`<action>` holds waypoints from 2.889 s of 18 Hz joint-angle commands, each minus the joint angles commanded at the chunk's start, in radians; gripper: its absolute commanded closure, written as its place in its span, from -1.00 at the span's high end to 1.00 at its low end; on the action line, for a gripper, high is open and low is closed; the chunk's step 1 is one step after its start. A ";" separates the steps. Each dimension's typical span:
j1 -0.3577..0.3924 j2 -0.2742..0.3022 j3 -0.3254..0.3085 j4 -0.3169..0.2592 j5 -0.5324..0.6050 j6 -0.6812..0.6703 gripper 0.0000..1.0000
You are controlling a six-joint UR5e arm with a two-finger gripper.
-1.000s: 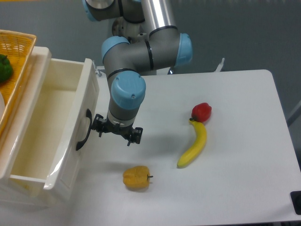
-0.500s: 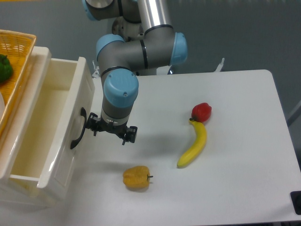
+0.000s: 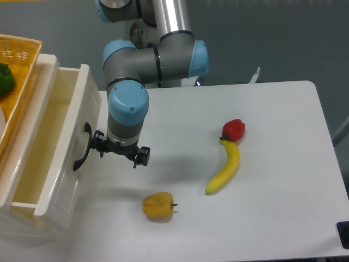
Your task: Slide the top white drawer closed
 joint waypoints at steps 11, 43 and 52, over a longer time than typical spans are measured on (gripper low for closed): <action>-0.031 -0.002 0.008 0.000 0.003 -0.025 1.00; -0.072 0.002 0.008 0.000 0.005 -0.063 1.00; -0.003 -0.002 0.025 0.005 0.012 -0.011 1.00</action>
